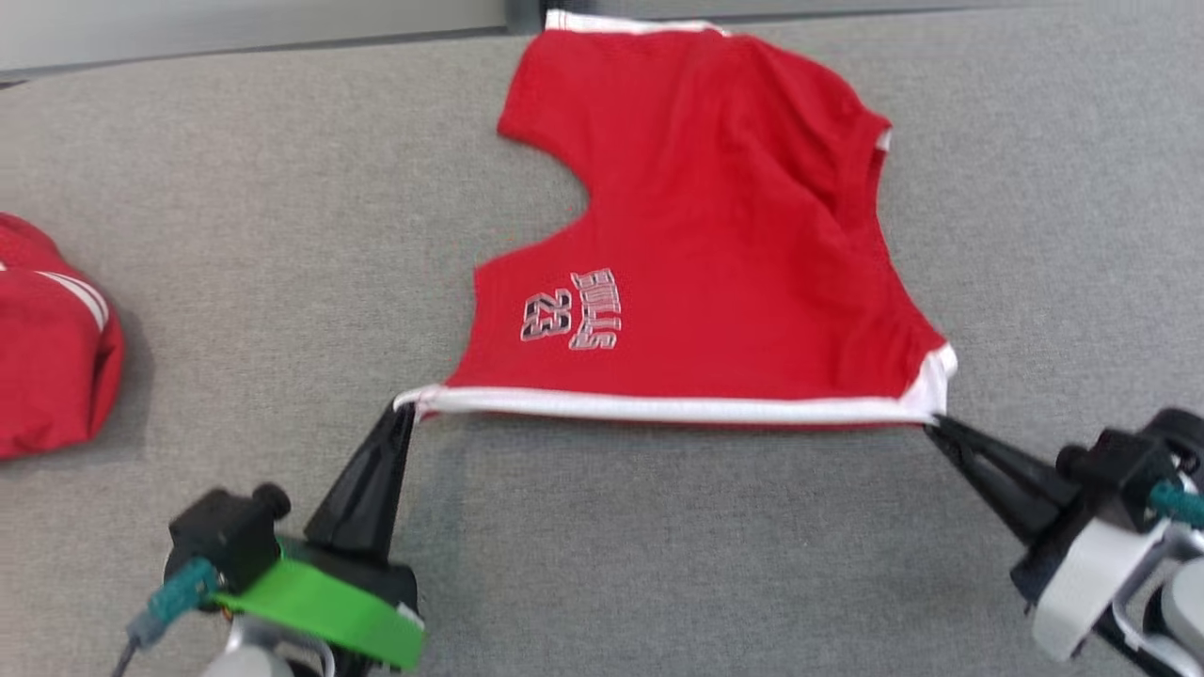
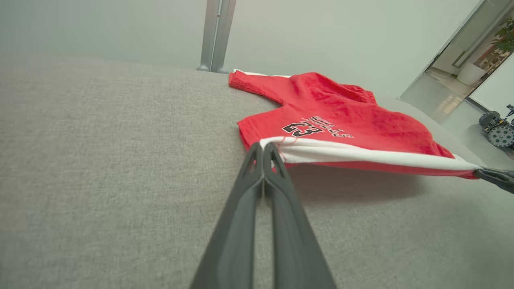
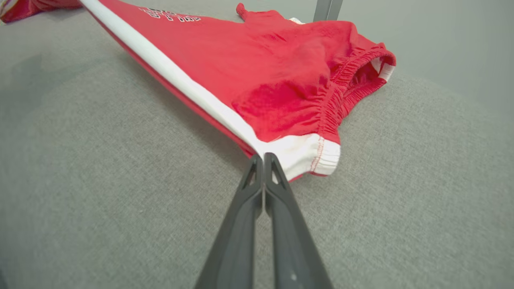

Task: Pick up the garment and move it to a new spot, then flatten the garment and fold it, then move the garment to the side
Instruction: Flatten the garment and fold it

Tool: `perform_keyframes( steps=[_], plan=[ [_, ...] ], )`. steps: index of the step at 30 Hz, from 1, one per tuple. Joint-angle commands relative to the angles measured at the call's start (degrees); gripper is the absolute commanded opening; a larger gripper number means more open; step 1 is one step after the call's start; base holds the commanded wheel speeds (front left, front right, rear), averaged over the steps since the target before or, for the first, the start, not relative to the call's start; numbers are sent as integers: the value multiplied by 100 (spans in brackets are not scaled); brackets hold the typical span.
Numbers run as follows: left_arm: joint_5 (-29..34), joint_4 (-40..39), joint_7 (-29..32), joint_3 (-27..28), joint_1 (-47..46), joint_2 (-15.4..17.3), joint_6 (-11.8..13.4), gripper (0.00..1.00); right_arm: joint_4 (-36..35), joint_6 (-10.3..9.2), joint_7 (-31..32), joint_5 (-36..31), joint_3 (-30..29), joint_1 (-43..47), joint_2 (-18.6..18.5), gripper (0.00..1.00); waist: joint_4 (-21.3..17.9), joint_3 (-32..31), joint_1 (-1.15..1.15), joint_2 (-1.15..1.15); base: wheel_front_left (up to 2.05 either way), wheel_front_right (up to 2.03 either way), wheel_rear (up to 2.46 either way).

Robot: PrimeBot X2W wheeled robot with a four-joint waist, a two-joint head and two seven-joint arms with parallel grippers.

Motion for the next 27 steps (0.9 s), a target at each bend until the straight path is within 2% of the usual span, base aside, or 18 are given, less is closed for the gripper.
perform_keyframes(
  steps=[1,5,8,10,12,16,20,23,27],
  plan=[
    [42,-90,-43,86,316,162,253,0,-84,-25,109,-129,-132,410,-89,0,317,-495,1,0,0,0,0],
    [-143,-720,-68,-34,1378,18,699,0,-678,-24,426,-343,-679,1974,66,0,447,-648,1,0,0,0,0],
    [-266,-1101,-99,23,1999,-17,931,0,-1093,-24,599,-476,-1348,3069,352,0,534,-638,1,0,0,0,0],
    [-364,-1225,-105,78,2210,-17,979,0,-1336,-25,720,-610,-1669,3533,559,0,534,-600,1,0,0,0,0],
    [-269,-1245,-50,40,2217,123,967,0,-1538,-25,874,-706,-1810,3707,700,0,497,-586,1,0,0,0,0],
    [-138,-1337,211,80,1685,348,815,0,-1881,-23,1173,-605,-1790,3339,836,0,408,-582,1,0,0,0,0],
    [-161,-1231,756,152,887,532,669,0,-1958,-19,1397,-272,-1563,2701,823,0,242,-427,1,0,0,0,0],
    [-220,-1091,1145,210,134,521,561,0,-1923,-18,1567,94,-1333,2010,786,0,89,-137,1,0,0,0,0],
    [-49,-824,1759,18,-903,681,162,0,-1890,-17,1699,529,-1149,1214,803,0,-64,225,1,0,0,0,0]
  ],
)
